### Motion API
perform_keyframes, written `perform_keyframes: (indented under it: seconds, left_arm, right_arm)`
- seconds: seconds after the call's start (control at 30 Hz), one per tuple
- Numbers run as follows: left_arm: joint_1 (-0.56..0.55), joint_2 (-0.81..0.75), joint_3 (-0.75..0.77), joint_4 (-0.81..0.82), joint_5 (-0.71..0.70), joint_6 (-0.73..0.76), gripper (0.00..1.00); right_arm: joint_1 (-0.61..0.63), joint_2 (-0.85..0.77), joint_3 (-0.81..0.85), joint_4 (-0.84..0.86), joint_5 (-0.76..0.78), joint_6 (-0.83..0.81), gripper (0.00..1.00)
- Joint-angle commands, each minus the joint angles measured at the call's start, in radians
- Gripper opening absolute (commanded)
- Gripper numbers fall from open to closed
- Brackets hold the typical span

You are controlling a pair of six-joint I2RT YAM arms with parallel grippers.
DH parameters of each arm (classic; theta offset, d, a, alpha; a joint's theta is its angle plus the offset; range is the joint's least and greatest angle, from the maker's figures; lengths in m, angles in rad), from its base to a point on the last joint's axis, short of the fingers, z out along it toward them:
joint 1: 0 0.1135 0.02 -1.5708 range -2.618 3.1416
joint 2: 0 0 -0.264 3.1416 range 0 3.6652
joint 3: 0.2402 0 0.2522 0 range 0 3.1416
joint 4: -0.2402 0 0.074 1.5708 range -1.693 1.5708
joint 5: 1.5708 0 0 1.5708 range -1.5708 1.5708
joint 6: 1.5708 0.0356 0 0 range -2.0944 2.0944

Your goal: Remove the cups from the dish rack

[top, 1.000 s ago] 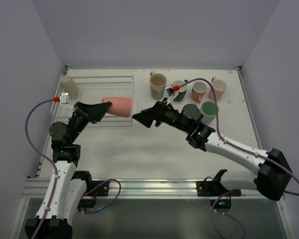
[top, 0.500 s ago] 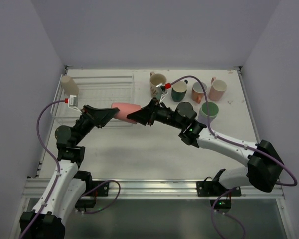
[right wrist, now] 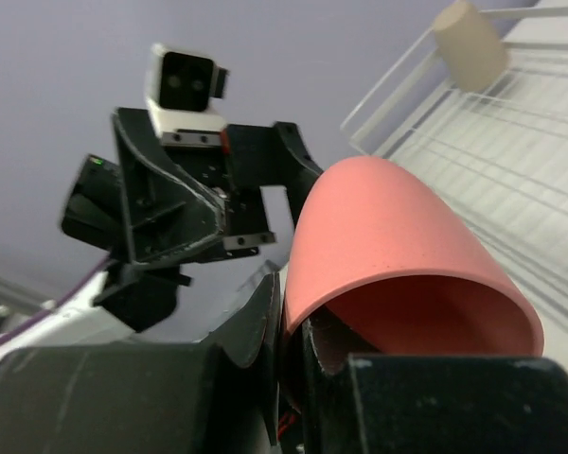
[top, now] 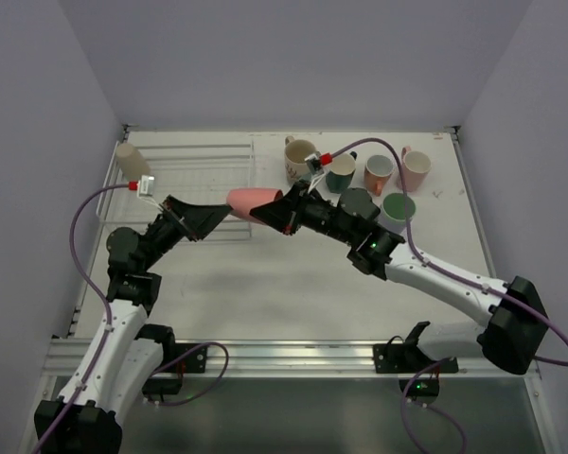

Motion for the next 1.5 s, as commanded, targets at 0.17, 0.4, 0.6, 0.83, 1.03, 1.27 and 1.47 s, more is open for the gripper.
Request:
perform_keyframes:
  seconds: [0.17, 0.4, 0.6, 0.83, 1.03, 1.27, 1.47]
  left_arm:
    - [-0.005, 0.042, 0.296, -0.499, -0.051, 0.497, 1.00]
    - [-0.006, 0.036, 0.359, -0.668, -0.140, 0.675, 1.00]
    - [-0.012, -0.008, 0.348, -0.739, -0.190, 0.810, 1.00]
    - [-0.035, -0.018, 0.304, -0.754, -0.193, 0.873, 1.00]
    - [-0.057, -0.019, 0.305, -0.788, -0.322, 0.910, 1.00]
    - [-0.058, -0.004, 0.318, -0.794, -0.353, 0.908, 1.00]
    - [-0.058, 0.047, 0.394, -0.857, -0.452, 0.888, 1.00]
  right_arm:
    - [-0.026, -0.109, 0.248, -0.658, 0.205, -0.358, 0.00]
    - [-0.158, -0.059, 0.377, -1.106, 0.204, -0.485, 0.00]
    - [-0.209, 0.128, 0.492, -1.375, 0.361, -0.637, 0.00]
    - [-0.236, 0.375, 0.593, -1.450, 0.435, -0.700, 0.00]
    - [-0.270, 0.490, 0.605, -1.434, 0.405, -0.734, 0.00]
    - [-0.279, 0.568, 0.618, -1.418, 0.392, -0.762, 0.11]
    - [-0.281, 0.555, 0.611, -1.395, 0.383, -0.776, 0.35]
